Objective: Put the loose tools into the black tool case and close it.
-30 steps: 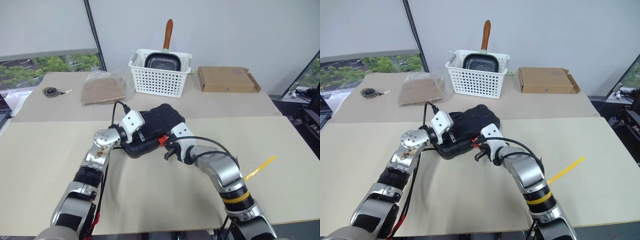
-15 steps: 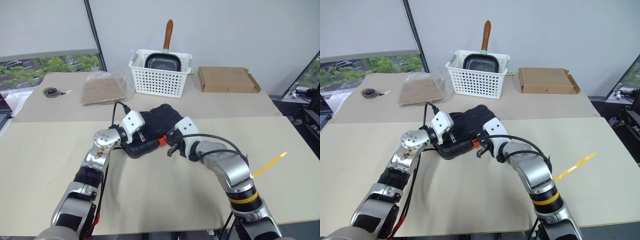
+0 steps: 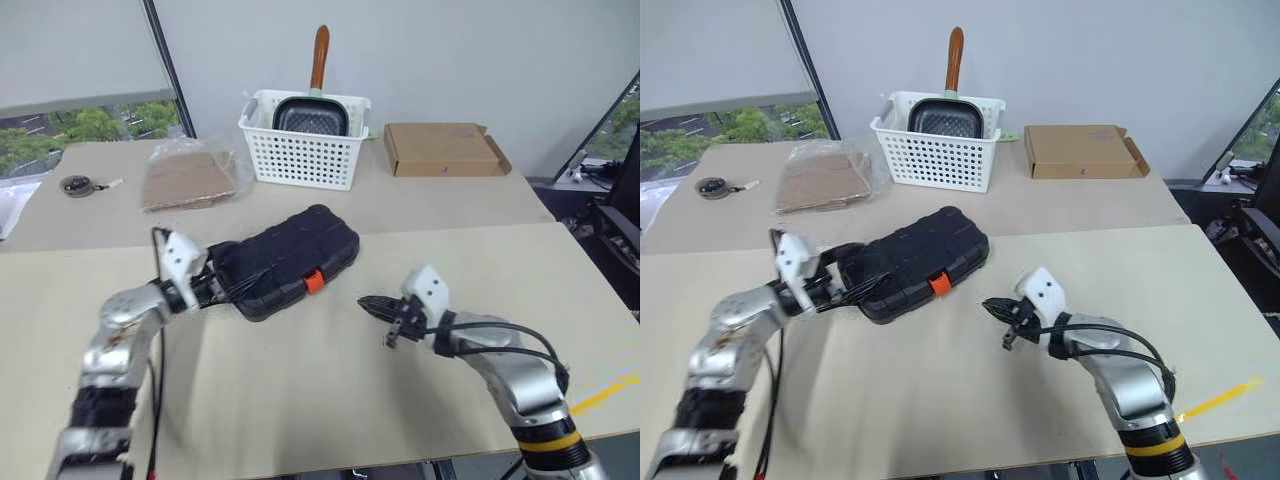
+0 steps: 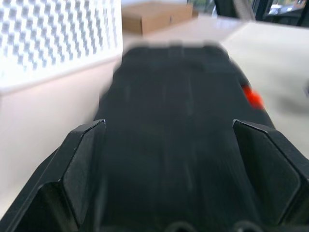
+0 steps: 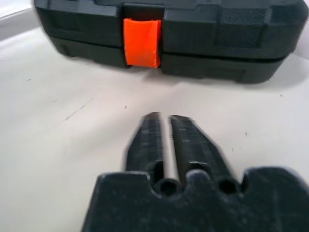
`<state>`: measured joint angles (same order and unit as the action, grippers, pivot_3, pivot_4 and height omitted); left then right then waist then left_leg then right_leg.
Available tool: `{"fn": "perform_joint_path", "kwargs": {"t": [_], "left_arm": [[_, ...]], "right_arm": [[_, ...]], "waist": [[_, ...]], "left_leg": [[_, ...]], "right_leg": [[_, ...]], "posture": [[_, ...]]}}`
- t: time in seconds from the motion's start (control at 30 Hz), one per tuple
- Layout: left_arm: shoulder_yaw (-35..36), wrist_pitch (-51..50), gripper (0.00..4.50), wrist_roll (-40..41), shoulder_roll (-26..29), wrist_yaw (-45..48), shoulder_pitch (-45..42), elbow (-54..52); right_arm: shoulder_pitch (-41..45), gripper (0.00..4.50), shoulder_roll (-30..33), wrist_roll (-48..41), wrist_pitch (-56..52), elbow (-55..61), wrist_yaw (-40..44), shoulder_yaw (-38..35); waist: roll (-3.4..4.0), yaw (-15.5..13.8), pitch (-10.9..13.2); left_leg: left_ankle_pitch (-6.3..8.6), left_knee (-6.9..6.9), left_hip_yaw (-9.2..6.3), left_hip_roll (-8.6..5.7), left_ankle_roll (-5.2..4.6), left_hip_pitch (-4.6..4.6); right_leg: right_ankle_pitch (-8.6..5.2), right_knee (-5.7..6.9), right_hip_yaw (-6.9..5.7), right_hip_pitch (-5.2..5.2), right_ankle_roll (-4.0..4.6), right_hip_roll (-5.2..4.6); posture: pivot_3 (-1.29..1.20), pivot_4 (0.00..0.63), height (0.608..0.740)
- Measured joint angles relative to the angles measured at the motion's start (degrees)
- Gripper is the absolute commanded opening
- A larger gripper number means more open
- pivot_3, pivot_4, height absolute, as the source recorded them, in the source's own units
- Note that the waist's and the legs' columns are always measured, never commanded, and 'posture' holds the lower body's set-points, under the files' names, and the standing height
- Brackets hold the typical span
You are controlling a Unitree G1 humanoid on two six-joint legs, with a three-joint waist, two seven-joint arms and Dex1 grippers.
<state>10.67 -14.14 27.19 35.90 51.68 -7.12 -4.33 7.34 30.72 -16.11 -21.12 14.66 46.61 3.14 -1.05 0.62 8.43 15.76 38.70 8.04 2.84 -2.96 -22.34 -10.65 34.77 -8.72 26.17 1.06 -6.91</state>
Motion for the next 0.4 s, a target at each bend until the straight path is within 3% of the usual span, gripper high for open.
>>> {"fn": "perform_joint_path", "kwargs": {"t": [0.17,0.27,0.4], "left_arm": [[6.7,-5.0,4.5,1.7,1.2,-3.4,14.4,-8.0],[8.5,-5.0,4.5,1.0,1.0,-5.1,18.5,-9.0],[8.2,-3.4,4.5,-0.7,-1.7,-7.3,23.6,-11.1]], "right_arm": [[-1.6,3.48,2.0,-1.2,10.5,-9.4,5.9,-5.5],[-1.5,4.42,2.4,-1.6,14.1,-13.2,7.9,-7.1],[-1.2,4.47,2.9,-2.7,17.9,-18.9,10.8,-8.3]], "waist": [[0.05,-0.9,0.2],[0.06,-1.5,0.2],[0.15,-1.5,0.2]], "left_leg": [[0.31,0.08,0.01,-0.13,0.07,-0.05],[0.32,0.07,-0.01,-0.12,0.07,-0.05],[0.35,0.07,0.05,-0.16,0.02,-0.06]], "right_leg": [[0.0,-0.2,-0.02,-0.05,0.0,-0.4],[-0.01,-0.22,-0.07,-0.04,0.01,-0.41],[0.0,-0.24,-0.02,-0.1,0.02,-0.46]], "posture": [[0.0,0.15,0.7],[0.0,0.15,0.7],[0.0,0.15,0.7]]}}
